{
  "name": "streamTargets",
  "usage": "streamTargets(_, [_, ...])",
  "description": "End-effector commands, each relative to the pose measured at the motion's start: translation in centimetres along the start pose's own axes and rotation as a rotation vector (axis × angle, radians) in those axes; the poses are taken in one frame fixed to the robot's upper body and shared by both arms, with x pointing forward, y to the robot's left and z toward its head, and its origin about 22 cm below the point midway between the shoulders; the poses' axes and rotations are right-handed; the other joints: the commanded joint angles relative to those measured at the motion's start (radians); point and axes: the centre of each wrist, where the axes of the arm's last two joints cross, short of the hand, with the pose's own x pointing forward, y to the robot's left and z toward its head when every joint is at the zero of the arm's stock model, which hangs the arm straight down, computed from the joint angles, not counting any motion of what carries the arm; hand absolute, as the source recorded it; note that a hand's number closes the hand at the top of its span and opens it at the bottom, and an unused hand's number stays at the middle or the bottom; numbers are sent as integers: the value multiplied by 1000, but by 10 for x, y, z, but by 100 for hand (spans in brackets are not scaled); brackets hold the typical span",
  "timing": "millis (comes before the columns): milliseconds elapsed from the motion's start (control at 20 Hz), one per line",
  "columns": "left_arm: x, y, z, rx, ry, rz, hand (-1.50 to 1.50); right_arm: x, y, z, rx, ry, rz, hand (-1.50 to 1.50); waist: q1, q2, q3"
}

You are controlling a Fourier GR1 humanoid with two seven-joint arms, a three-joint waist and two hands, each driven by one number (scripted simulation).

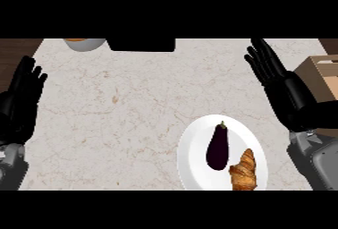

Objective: Pick the eggplant from the plate and place it in the cardboard box

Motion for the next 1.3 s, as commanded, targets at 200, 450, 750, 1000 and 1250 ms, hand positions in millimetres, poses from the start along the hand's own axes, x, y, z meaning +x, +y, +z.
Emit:
streamTargets(200, [-22,32,18,-88,121,40,0,-10,-19,22,-250,276,37,-150,-37,-1,-6])
streamTargets(450, [-52,29,36,-106,204,90,0,-32,-40,56,-599,44,387,-150,-66,-4,-5])
streamTargets(750, [-51,33,45,-173,190,82,0,4,10,89,-411,-44,507,-150,-38,0,-6])
streamTargets(1000, [-45,21,35,-180,194,101,0,-3,-2,90,-178,341,801,-150,-29,3,-12])
streamTargets(1250, [-45,25,28,-191,203,93,0,22,10,75,-53,569,991,-150,-7,9,-13])
